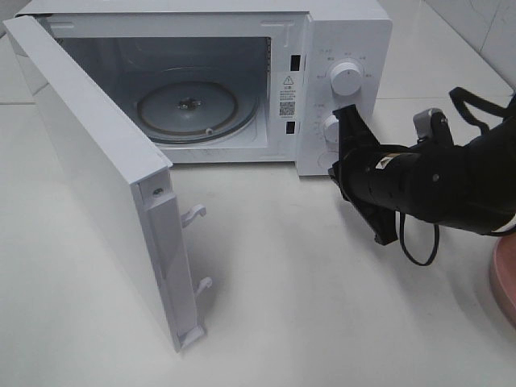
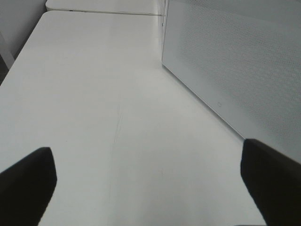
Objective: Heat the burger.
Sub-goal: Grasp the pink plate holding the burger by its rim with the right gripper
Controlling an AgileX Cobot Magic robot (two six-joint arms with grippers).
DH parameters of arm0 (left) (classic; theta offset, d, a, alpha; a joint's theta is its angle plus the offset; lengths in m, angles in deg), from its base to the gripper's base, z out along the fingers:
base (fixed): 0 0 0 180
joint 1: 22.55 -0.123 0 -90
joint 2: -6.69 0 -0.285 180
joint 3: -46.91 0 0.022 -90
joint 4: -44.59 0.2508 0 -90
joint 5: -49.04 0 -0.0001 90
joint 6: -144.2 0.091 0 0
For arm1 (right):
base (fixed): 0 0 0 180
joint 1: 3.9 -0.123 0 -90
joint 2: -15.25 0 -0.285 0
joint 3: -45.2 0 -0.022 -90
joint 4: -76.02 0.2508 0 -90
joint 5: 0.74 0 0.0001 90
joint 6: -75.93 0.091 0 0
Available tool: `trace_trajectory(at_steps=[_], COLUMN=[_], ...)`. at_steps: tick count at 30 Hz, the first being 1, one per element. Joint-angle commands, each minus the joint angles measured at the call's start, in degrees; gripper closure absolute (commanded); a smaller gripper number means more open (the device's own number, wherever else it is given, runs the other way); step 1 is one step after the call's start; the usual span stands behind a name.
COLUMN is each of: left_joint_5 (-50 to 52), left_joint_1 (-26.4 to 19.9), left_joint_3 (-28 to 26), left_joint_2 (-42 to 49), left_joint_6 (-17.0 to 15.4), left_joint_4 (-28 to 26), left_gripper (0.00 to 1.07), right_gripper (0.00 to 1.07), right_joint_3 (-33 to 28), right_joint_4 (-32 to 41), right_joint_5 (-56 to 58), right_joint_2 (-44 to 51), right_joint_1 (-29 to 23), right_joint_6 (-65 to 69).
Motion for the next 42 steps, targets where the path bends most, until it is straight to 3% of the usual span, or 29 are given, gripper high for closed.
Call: trace_trajectory(at_steps=[1,19,28,35,42], left_joint_5=[0.7,0.7,0.7,0.7,0.7], left_joint_1=[0.3,0.3,0.3,0.3,0.3], left_joint_3=[0.1,0.1,0.1,0.1,0.1], left_joint_2=[0.3,0.3,0.3,0.3,0.3], left_joint_6=[0.0,0.0,0.0,0.0,0.0], left_joint_4=[-0.4,-0.4,-0.4,-0.4,-0.4], left_gripper=[0.07,0.07,0.07,0.07,0.07], right_gripper=[1.07,1.03,0.99,0.94,0.76], right_joint_3=[-0.2,-0.1,-0.1,-0.1,-0.1], right_joint_4=[-1.4,-3.6,-18.3,-24.4,-29.5], right_joint_5=[7.3,37.0,55.2,64.6,72.5], right_joint_2=[3.6,14.3,21.2,27.9,34.0], right_joint_1=[0.2,0.4,0.4,1.2,6.0], right_joint_6=[-9.6,-58.2,-58.8,-58.7,-58.7])
